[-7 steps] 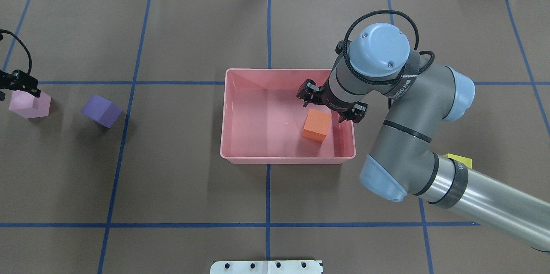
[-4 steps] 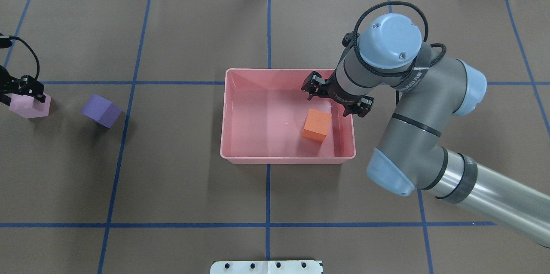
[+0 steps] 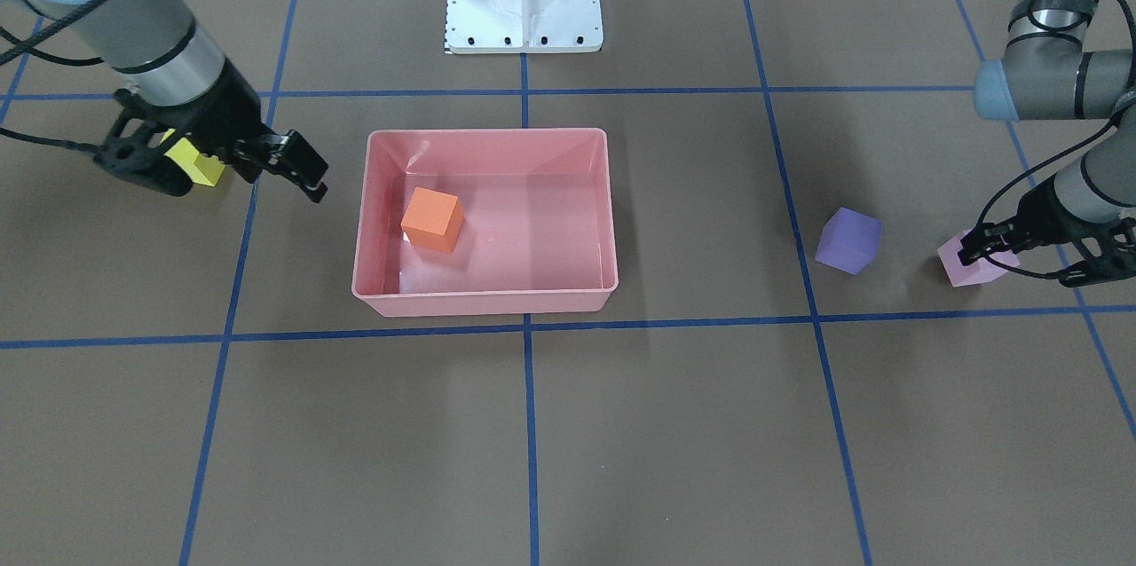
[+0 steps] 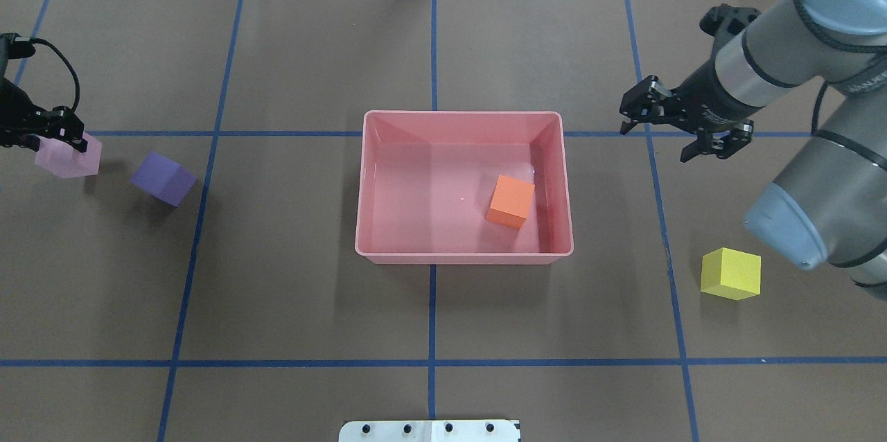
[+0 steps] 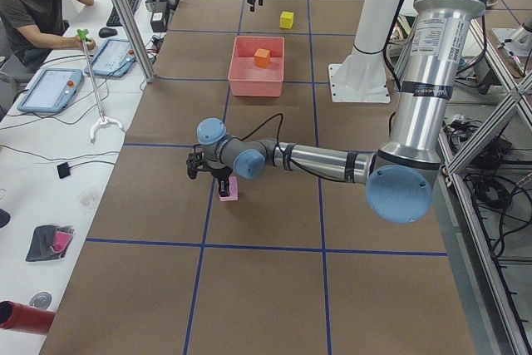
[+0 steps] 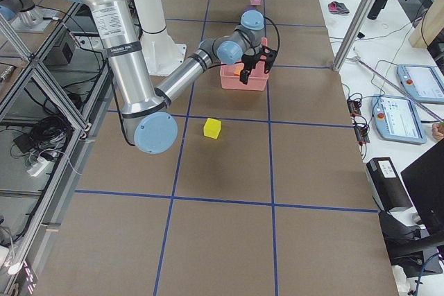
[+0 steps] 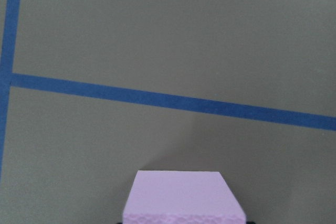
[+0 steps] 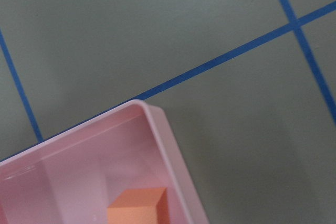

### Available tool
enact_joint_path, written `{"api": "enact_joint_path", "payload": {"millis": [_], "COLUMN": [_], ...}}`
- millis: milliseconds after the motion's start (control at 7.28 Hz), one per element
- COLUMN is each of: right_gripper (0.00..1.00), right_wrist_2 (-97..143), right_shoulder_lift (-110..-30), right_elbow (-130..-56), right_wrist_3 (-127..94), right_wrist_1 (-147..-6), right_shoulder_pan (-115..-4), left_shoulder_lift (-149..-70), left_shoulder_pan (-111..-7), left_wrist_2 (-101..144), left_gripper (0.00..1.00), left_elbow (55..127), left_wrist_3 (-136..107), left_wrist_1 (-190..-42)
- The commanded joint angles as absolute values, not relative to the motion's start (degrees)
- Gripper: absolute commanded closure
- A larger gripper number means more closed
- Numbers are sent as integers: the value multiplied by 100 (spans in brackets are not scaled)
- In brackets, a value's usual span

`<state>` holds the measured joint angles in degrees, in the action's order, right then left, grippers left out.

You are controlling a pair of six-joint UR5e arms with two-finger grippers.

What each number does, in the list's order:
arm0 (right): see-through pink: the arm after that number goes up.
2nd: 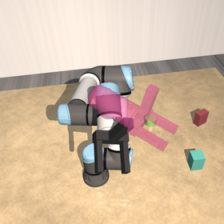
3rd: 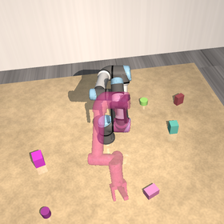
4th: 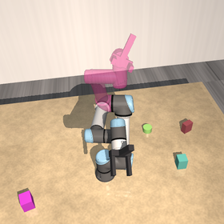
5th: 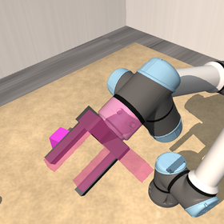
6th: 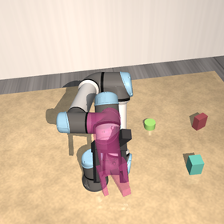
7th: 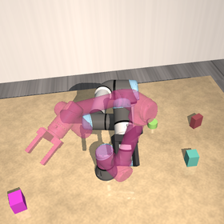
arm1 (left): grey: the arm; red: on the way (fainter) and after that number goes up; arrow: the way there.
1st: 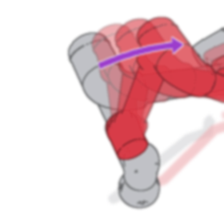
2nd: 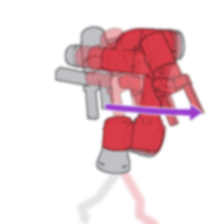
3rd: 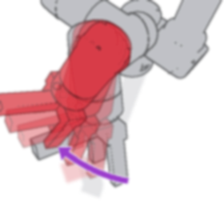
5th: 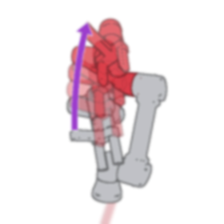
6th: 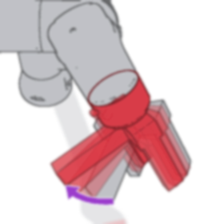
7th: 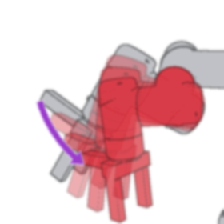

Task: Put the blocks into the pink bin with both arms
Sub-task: 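Grasp the light pink cube with left gripper while right moves to yellow cube, then carry the pink cube over the bin while the right gripper grasps the yellow cube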

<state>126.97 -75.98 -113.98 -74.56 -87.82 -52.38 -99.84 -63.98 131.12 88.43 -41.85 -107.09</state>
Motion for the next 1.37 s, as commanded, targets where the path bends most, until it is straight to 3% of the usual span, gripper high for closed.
{"api": "enact_joint_path", "payload": {"millis": [0, 275, 549, 962, 1236], "right_gripper": [0, 0, 0, 0, 0], "right_wrist_2": [12623, 12507, 12577, 12455, 12314], "right_shoulder_lift": [-8671, -9209, -9228, -9343, -9903], "right_elbow": [-11566, -11349, -10882, -11064, -11372], "right_wrist_3": [-6944, -6838, -6943, -7660, -7612], "right_wrist_1": [-8745, -8116, -7744, -7569, -7245], "right_shoulder_pan": [-5353, -5344, -5317, -4539, -4211], "left_shoulder_lift": [-10753, -11956, -12671, -13147, -13175], "left_shoulder_pan": [-6390, -5813, -5101, -4273, -4158], "left_wrist_2": [13184, 13149, 12983, 12174, 12016], "left_gripper": [100, 100, 100, 100, 100], "left_elbow": [9936, 10239, 10239, 10169, 10160], "left_wrist_3": [-4524, -5583, -6771, -7486, -7532], "left_wrist_1": [-9140, -8291, -8262, -8253, -8262]}}
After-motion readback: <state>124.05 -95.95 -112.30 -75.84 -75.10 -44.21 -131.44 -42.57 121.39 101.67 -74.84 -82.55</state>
